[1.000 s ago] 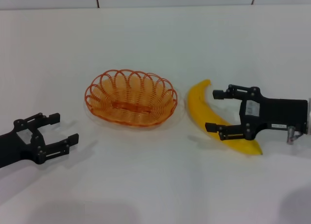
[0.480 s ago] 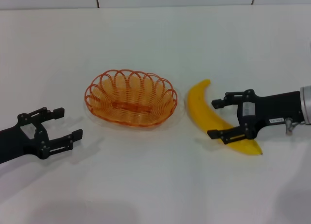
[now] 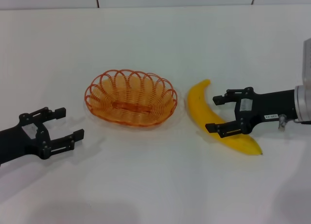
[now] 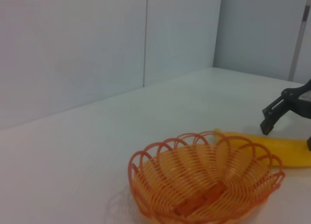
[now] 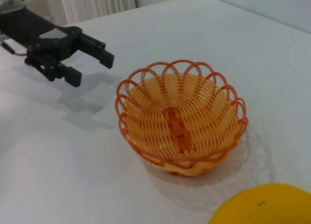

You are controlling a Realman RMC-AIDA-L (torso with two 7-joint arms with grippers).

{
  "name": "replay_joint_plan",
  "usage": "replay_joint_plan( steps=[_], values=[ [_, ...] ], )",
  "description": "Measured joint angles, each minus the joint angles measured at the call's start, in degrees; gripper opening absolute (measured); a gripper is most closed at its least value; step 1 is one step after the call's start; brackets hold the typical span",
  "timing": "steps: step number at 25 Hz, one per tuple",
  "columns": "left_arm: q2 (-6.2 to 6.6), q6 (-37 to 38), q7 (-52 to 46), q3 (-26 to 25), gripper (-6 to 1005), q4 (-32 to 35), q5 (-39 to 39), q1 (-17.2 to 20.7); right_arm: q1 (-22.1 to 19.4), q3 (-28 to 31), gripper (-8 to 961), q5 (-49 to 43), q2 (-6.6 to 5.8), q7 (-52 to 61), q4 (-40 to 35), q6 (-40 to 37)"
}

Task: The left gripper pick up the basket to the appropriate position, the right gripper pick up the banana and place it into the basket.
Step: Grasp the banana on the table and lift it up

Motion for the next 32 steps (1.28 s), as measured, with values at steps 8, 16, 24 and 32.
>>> replay_joint_plan(
  steps=[8, 16, 24, 32],
  values=[
    [0.00, 0.03, 0.00, 0.00, 805, -0.10, -0.05, 0.01, 1.81, -0.10, 880, 0.06, 0.14, 1.96, 4.47, 3.45],
    [0.00, 0.58, 0.00, 0.00, 805, -0.10, -0.09, 0.01, 2.46, 0.41, 879, 0.09, 0.15, 5.38, 4.99, 4.01],
    [0.07, 0.91, 0.00, 0.00, 804, -0.10, -0.09, 0.01, 2.47, 0.09, 877, -0.19, 0.09, 6.14, 5.14, 6.23],
    [0.09, 0.91, 0.00, 0.00, 803, -0.10, 0.02, 0.06, 2.07, 0.08, 819, -0.23, -0.02, 5.74, 4.93, 6.11]
  ],
)
